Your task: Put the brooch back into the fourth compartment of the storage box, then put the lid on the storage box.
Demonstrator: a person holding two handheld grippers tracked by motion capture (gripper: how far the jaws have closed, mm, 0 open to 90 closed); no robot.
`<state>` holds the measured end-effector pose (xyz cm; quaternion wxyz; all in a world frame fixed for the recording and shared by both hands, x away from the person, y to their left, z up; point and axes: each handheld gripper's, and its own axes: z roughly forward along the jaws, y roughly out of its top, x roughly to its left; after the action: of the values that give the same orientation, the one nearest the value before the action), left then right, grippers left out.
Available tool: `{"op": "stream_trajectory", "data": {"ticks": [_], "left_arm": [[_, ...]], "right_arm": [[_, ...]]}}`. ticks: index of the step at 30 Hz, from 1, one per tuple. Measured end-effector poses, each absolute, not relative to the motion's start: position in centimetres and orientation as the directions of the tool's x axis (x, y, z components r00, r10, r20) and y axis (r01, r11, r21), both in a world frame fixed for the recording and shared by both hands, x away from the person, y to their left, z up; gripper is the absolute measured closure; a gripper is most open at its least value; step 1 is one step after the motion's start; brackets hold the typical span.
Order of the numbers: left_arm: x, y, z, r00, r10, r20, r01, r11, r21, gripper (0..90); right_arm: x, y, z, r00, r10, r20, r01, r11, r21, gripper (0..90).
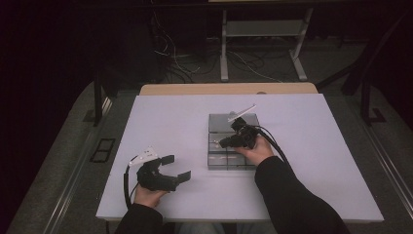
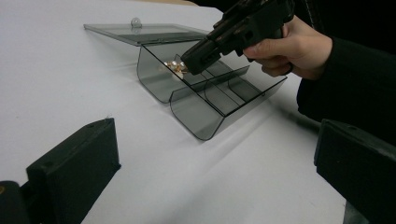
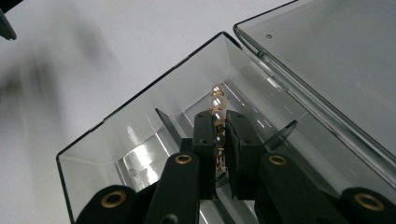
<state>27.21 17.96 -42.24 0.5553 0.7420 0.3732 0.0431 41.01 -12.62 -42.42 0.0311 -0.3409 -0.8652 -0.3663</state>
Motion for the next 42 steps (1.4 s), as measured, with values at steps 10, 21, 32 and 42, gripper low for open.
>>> {"op": "stream_trajectory", "data": {"ticks": [10,21,32,42], "left_arm": [[27.1,17.1,-41.6,0.736,0.587,-0.339,0.508,-0.146,0.849,0.0],[28.3,16.8,-41.0,0.732,0.59,-0.341,0.52,-0.159,0.839,0.0],[29.9,16.2,-39.9,0.756,0.561,-0.336,0.519,-0.202,0.831,0.0],[31.9,15.0,-39.6,0.766,0.542,-0.346,0.534,-0.235,0.812,0.0]], "right_arm": [[40.9,-12.8,-42.2,-0.768,0.565,0.303,0.609,0.497,0.618,74.5],[40.2,-14.0,-40.2,-0.767,0.579,0.277,0.593,0.475,0.65,54.6],[40.2,-16.2,-38.5,-0.728,0.632,0.267,0.608,0.414,0.678,26.5],[40.6,-18.6,-38.0,-0.701,0.637,0.32,0.637,0.358,0.683,9.9]]}}
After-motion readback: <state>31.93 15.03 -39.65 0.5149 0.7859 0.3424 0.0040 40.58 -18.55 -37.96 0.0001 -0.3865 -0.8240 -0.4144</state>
